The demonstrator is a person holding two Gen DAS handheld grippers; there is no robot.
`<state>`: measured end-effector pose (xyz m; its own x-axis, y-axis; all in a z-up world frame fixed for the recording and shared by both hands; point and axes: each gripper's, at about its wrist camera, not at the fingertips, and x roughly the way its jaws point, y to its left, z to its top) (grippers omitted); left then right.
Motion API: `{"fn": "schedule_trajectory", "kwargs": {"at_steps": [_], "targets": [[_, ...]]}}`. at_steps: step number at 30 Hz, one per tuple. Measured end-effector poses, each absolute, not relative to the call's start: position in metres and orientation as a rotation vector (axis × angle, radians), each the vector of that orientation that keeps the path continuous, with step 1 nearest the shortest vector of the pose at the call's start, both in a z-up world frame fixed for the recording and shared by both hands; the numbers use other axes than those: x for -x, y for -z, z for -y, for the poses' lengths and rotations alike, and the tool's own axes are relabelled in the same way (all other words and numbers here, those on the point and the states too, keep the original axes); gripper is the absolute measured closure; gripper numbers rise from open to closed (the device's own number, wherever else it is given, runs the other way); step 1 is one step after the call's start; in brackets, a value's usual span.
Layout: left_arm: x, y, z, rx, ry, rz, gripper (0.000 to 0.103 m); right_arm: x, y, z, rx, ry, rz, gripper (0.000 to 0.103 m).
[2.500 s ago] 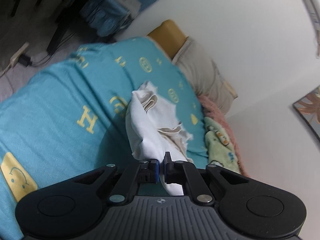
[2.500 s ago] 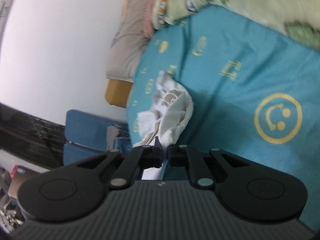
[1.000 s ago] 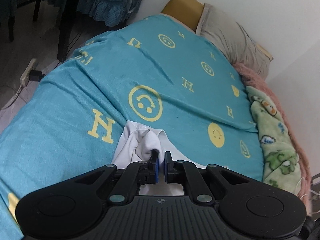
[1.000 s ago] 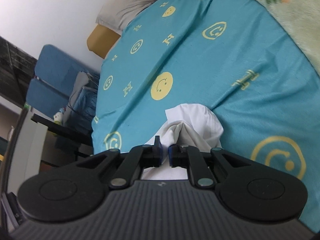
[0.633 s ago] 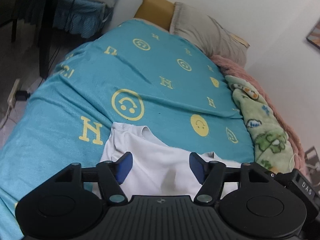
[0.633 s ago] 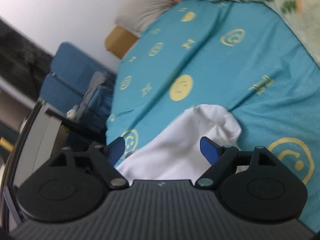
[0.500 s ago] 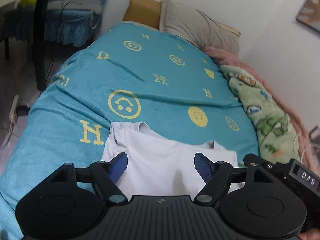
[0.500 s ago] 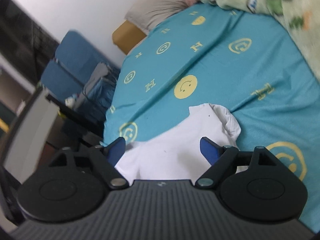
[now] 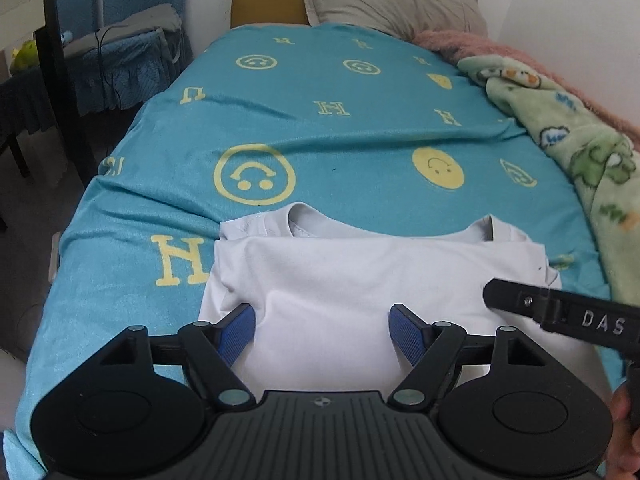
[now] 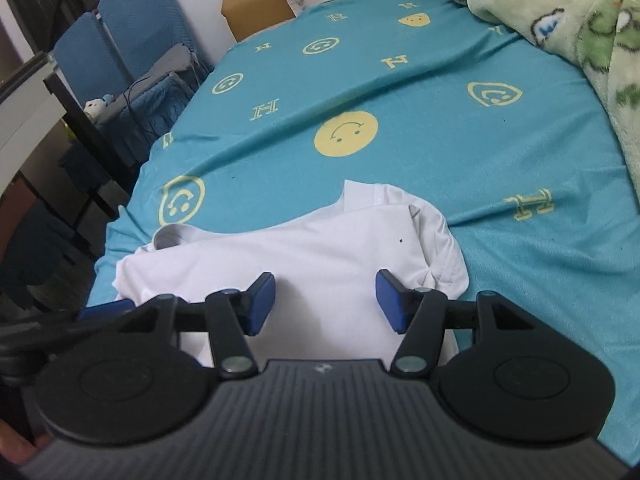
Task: Fold clothes
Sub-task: 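Close both grippers on the edge of the folded shirt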
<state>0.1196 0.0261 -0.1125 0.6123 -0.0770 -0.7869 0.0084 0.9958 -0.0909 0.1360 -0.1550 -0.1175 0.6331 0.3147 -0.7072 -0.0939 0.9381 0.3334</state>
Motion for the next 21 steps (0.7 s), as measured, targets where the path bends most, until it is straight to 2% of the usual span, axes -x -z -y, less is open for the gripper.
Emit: {"fn": "schedule_trajectory", "kwargs": {"at_steps": [15,16,17,19,21], "targets": [[-0.052,0.072,-0.017,0.074,0.097,-0.857,0.024,-0.046,0.078,0.21,-0.706,-0.174,-0.892,0.041],[-0.048,0.07,-0.017,0.079,0.102,-0.854,0.023,-0.04,0.079,0.213,-0.736,-0.165,-0.9,0.032],[-0.045,0.067,-0.017,0.084,0.108,-0.852,0.023,-0.035,0.081,0.217,-0.779,-0.156,-0.906,0.02],[-0.038,0.064,-0.017,0.098,0.122,-0.852,0.022,-0.026,0.086,0.223,-0.862,-0.135,-0.929,0.015],[-0.032,0.063,-0.018,0.12,0.133,-0.862,0.022,-0.019,0.091,0.225,-0.926,-0.159,-0.96,0.015]]}}
